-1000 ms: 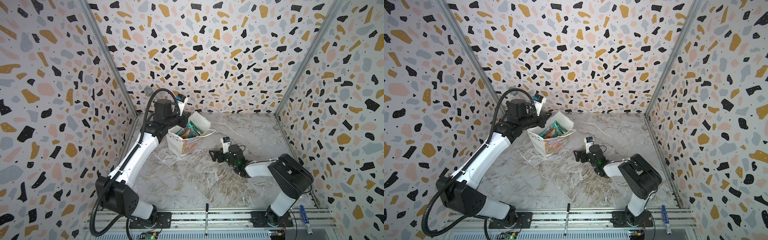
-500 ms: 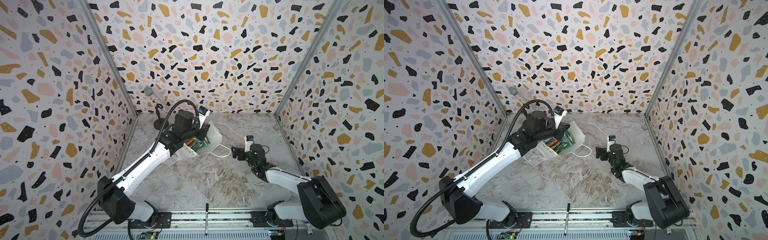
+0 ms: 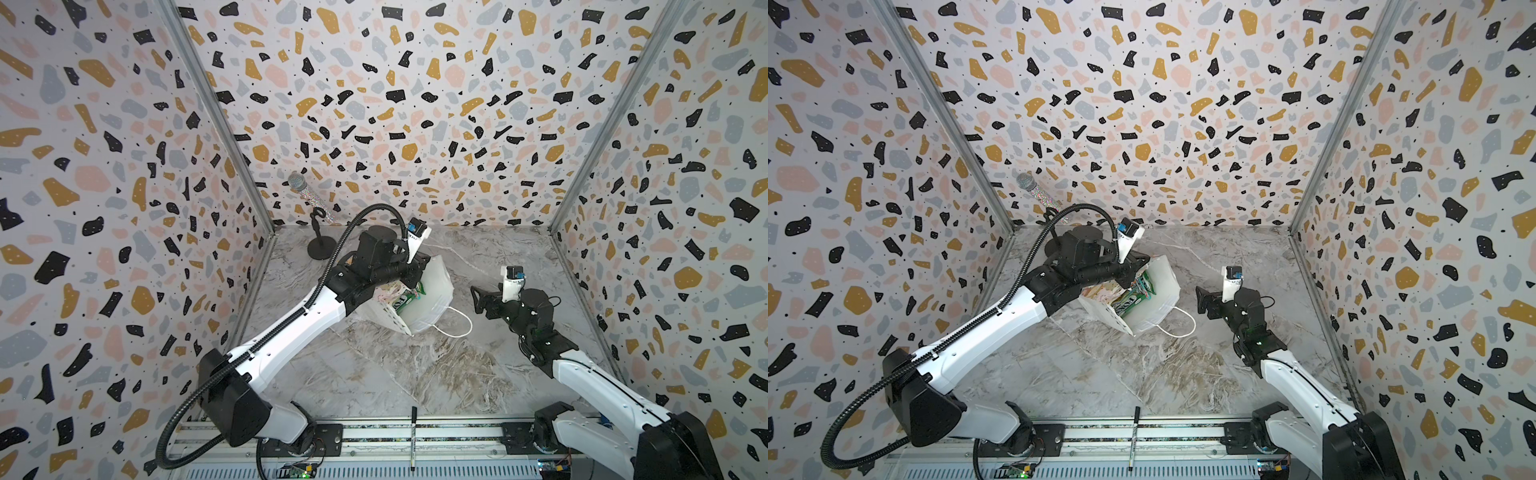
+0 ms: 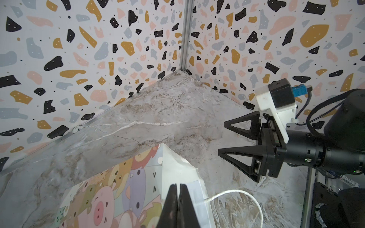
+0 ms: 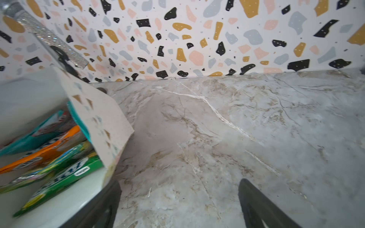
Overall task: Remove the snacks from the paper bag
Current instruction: 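Hold the tilted bag with the left gripper while the right gripper reaches inside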
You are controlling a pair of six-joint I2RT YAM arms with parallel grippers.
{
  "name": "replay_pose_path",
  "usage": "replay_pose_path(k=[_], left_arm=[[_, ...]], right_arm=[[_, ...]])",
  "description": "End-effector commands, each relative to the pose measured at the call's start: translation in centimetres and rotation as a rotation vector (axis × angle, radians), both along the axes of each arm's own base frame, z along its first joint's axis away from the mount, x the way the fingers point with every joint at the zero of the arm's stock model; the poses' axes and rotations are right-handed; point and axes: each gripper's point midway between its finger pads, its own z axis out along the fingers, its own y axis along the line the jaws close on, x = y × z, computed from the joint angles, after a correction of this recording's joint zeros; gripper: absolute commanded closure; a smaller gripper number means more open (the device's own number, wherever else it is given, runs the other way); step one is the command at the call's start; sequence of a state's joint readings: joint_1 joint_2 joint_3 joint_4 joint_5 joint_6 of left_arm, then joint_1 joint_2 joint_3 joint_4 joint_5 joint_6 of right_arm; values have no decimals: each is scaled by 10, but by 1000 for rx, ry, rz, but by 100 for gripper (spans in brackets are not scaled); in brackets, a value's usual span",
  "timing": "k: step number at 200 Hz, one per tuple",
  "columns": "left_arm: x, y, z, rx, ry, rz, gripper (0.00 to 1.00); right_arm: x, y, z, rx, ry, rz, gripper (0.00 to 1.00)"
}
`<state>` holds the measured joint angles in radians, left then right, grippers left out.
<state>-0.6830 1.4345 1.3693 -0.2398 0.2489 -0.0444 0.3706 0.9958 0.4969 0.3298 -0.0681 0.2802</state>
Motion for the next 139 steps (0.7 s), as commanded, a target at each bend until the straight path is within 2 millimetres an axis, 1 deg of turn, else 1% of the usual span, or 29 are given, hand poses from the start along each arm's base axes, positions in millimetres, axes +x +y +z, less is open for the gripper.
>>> replay_pose_path(k=[1,18,27,39,53,58,68,85,104,139], left_arm=[[-7,-5,16,-27,-32,-46,100],[-5,-2,14,-21,-34,-22,100],[-5,0,13,-20,-35,-13,100],[-5,2,11,-14,-41,-2,100],[-3,7,11,-15,-52,23,100],[-3,9,12,-17,-59,34,100],[-2,13,15,-25,-78,52,100],[-1,20,17,-33,-104,89,100],[-1,28,20,-32,-131,119,100],[-4,37,22,-30,-164,145,100]], right_arm=[[-18,31,40,36,-83,195,7],[-30,52,53,52,-107,312,9],[-36,63,56,47,-110,361,11],[-41,76,57,29,-108,410,15],[-46,91,54,6,-100,459,20],[-49,96,51,-1,-96,479,26],[-52,106,47,-14,-82,520,29],[-55,121,37,-43,-55,565,34],[-57,136,27,-79,-42,586,36],[-52,158,6,-145,-21,594,42]])
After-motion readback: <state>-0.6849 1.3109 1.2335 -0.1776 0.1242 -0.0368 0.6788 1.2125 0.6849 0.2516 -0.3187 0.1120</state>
